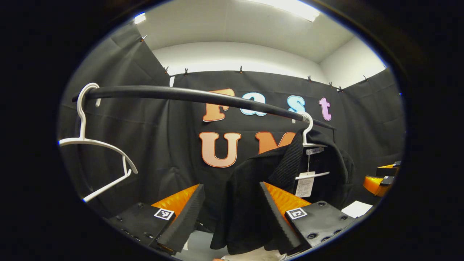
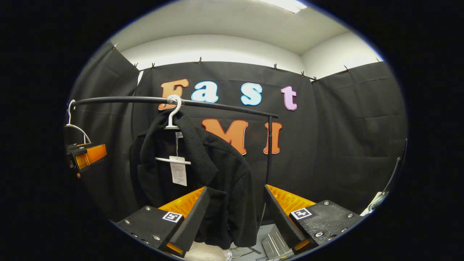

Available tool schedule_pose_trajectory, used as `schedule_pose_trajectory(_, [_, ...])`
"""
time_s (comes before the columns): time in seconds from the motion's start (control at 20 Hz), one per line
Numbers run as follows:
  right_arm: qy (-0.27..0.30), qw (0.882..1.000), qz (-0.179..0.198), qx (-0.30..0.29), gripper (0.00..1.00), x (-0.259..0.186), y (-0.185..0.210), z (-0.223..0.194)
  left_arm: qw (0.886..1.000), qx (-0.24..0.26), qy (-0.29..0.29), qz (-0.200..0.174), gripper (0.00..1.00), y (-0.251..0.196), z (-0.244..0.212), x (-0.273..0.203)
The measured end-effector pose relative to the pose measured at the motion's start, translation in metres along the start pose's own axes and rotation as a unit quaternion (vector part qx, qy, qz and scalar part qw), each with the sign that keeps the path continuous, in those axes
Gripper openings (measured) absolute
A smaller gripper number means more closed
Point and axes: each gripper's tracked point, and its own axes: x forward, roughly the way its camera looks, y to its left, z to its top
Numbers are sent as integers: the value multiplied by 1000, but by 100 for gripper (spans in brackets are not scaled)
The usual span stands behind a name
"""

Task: Grasp the clothes on the hanger with both hands and then place them into the laundry hamper below.

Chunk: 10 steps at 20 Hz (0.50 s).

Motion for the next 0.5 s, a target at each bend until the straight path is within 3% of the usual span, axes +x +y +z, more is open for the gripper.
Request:
schedule_pose_trajectory(0.1, [2,1000,8,1,93,3,8,-1,1000,-1,1,4,93,4,-1,-1])
schedule_pose_trajectory(0.5, [19,1000,24,3,93,22,32,-15,1000,-6,4,7,93,10,-4,-1])
